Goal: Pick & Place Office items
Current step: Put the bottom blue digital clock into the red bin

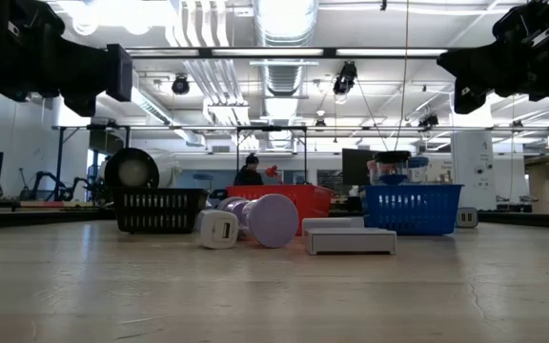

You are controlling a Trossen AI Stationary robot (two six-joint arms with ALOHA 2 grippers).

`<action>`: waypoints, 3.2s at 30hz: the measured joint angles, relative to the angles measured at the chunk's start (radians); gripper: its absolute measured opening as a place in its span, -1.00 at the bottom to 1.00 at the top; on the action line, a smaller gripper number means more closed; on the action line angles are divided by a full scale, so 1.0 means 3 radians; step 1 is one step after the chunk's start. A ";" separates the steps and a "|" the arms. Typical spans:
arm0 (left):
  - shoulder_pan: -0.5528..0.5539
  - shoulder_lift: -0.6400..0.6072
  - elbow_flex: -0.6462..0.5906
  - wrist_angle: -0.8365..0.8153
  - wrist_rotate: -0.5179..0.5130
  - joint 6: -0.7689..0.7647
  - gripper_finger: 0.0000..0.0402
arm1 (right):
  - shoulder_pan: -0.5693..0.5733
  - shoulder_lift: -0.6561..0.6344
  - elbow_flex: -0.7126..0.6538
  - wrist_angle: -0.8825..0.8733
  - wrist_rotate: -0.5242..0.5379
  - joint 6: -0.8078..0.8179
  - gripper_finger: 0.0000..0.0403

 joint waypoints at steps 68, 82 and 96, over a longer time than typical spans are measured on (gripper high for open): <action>0.0815 0.5692 0.3831 -0.1427 0.0472 0.0151 -0.30 | -0.0001 0.0000 -0.0001 -0.0099 0.0289 -0.0090 -0.96; 0.0815 0.5876 0.3829 -0.1424 0.0460 0.0237 -0.29 | 0.0000 -0.0001 -0.0001 -0.0097 0.0289 -0.0080 -0.96; 0.0799 0.5483 0.3832 -0.1550 0.0553 0.0324 0.34 | -0.0001 0.0000 -0.0001 -0.0097 0.0289 -0.0089 -0.96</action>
